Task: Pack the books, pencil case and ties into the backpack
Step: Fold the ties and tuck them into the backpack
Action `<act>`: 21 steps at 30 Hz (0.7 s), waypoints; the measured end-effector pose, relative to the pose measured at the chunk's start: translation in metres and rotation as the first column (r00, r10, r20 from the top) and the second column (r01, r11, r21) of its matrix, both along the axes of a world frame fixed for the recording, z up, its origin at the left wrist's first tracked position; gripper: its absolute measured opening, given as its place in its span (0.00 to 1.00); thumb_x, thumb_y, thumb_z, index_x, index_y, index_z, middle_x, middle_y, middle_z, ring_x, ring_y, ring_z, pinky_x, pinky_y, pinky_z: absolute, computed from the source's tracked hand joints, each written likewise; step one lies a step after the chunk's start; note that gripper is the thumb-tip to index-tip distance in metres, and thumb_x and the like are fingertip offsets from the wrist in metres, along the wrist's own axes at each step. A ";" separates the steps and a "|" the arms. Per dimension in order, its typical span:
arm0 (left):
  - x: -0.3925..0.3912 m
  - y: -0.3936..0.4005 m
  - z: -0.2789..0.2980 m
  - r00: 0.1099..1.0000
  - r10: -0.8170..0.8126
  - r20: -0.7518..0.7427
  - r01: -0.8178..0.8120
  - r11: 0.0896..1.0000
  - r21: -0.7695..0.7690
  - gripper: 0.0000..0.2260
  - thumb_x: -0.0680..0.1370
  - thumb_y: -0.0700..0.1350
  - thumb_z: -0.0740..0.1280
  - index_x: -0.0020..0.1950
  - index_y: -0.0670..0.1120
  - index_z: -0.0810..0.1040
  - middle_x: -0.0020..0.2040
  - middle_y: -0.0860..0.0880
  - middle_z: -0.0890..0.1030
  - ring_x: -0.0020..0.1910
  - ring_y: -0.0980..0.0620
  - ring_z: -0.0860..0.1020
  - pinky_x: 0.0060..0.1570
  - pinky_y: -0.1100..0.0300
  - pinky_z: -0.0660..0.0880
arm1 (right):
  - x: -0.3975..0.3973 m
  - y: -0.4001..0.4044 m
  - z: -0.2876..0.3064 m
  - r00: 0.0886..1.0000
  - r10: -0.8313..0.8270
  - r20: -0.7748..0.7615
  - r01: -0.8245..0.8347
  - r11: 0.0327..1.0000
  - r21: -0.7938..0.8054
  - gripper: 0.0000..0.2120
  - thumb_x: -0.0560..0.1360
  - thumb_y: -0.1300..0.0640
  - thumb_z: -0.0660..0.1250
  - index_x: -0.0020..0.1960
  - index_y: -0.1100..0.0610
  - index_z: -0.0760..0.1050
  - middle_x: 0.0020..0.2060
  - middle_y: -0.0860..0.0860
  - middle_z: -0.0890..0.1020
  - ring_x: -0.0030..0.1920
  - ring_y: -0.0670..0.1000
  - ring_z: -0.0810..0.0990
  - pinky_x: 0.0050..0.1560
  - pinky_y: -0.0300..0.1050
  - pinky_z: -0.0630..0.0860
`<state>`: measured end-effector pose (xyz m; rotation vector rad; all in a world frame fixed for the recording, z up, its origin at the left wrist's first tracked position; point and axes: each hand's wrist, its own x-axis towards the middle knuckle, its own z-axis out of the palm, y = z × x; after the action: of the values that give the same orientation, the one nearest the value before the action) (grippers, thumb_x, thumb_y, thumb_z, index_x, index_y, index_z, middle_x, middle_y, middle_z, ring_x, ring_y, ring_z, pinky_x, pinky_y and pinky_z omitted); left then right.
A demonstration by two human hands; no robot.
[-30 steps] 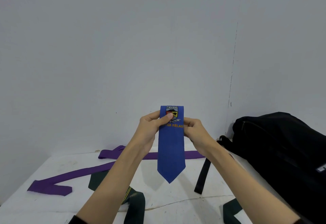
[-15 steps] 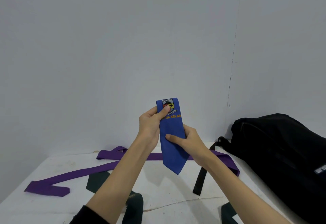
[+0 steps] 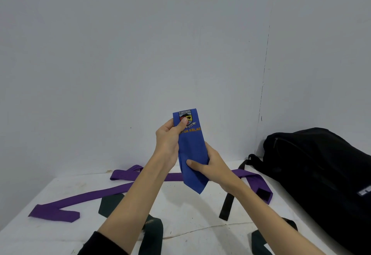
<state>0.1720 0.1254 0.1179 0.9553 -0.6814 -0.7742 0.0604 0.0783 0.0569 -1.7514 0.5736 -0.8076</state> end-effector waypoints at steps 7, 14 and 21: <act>0.003 0.006 0.005 0.974 -0.141 0.178 0.134 0.990 0.052 0.06 0.75 0.41 0.68 0.51 0.44 0.81 0.41 0.49 0.84 0.37 0.56 0.82 0.39 0.62 0.79 | -0.002 -0.001 0.025 0.947 -0.198 0.251 0.209 0.978 -0.015 0.13 0.72 0.50 0.71 0.54 0.52 0.74 0.49 0.43 0.81 0.48 0.43 0.79 0.44 0.34 0.73; 0.006 0.004 0.006 0.961 -0.196 0.194 0.176 0.977 0.116 0.06 0.74 0.45 0.69 0.49 0.47 0.83 0.44 0.49 0.84 0.44 0.55 0.80 0.60 0.51 0.69 | -0.009 -0.009 0.040 0.963 0.020 0.269 -0.067 0.984 0.165 0.10 0.73 0.58 0.70 0.54 0.57 0.80 0.49 0.52 0.84 0.48 0.49 0.82 0.50 0.39 0.78; 0.005 0.003 0.009 0.968 -0.231 0.101 0.224 0.971 0.080 0.12 0.73 0.45 0.69 0.55 0.42 0.80 0.50 0.43 0.83 0.50 0.45 0.79 0.57 0.48 0.75 | -0.007 -0.010 0.033 0.924 0.167 0.344 -0.300 0.873 0.384 0.27 0.69 0.53 0.70 0.65 0.60 0.71 0.56 0.57 0.81 0.51 0.55 0.81 0.54 0.50 0.78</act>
<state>0.1775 0.1287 0.1267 0.9976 -0.8764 -0.9570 0.0533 0.0683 0.0904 -1.2296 0.2924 -0.6924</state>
